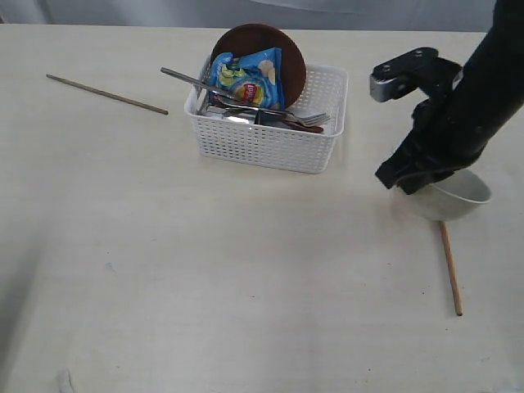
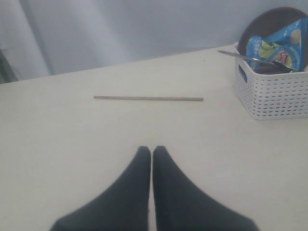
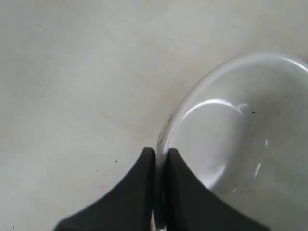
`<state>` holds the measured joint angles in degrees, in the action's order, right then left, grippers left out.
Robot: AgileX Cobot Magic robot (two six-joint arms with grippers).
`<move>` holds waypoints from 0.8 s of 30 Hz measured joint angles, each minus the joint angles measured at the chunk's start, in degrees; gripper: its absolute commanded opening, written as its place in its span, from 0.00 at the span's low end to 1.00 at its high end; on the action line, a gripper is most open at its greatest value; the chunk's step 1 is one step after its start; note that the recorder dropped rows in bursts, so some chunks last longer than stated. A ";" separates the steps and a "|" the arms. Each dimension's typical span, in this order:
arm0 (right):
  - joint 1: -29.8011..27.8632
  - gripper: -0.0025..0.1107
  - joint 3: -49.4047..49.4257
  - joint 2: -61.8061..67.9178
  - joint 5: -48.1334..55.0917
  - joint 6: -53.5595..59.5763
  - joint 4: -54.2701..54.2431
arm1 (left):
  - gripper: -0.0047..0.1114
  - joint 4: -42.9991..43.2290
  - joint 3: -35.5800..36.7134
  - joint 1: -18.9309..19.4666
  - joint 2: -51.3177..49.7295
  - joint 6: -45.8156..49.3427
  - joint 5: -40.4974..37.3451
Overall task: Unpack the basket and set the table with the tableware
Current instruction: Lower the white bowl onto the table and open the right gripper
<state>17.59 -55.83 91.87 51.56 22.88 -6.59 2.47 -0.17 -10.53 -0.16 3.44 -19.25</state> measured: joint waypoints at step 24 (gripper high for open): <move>17.38 0.52 10.09 -1.35 -8.48 0.69 8.11 | 0.05 0.00 0.00 0.00 0.00 0.00 0.00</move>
<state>34.97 -45.74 90.52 43.08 23.57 1.52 2.47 -0.17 -10.53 -0.16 3.44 -19.25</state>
